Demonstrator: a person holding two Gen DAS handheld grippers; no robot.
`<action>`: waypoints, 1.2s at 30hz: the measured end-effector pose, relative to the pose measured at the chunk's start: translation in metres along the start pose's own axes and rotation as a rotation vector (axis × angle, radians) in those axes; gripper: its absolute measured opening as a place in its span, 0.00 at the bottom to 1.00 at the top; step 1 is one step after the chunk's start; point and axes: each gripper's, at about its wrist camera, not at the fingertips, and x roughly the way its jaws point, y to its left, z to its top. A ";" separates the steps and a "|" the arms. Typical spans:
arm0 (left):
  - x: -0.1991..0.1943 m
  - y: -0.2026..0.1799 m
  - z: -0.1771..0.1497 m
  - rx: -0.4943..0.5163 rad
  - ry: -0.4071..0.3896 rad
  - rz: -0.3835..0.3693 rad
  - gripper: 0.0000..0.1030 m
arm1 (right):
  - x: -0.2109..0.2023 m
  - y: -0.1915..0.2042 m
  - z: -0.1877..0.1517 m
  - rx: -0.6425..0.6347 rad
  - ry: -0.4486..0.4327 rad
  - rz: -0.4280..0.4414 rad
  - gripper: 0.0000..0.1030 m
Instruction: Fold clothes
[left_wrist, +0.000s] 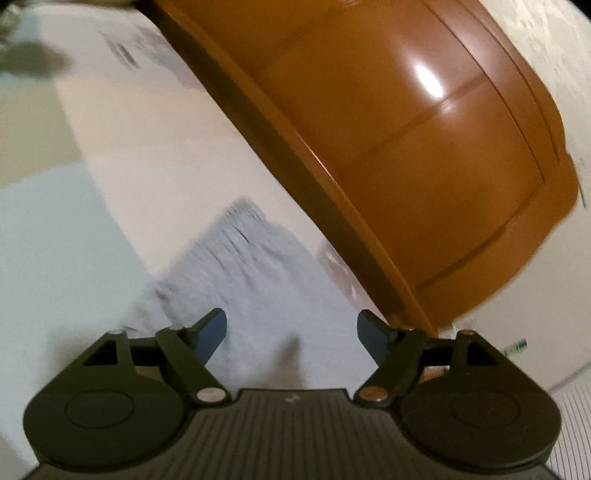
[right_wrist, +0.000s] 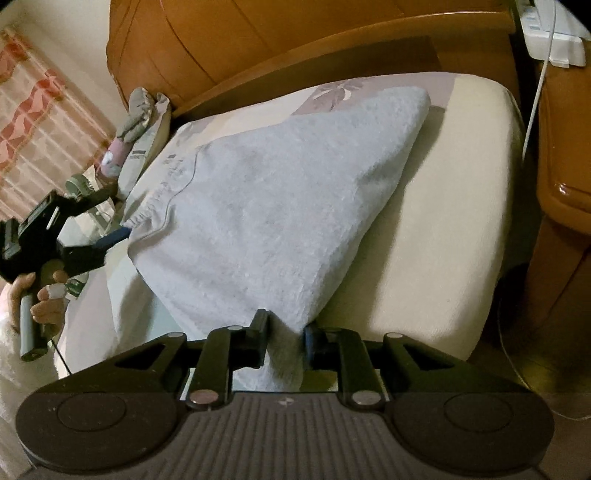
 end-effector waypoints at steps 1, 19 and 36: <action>0.009 0.001 -0.005 0.014 0.015 0.034 0.76 | 0.000 0.000 0.000 0.002 0.001 -0.002 0.22; 0.029 -0.061 -0.018 0.359 0.025 0.091 0.81 | -0.015 0.036 0.027 -0.212 -0.161 -0.072 0.55; -0.018 -0.087 -0.090 0.577 0.102 0.258 0.85 | 0.005 -0.032 0.003 0.137 0.007 0.216 0.73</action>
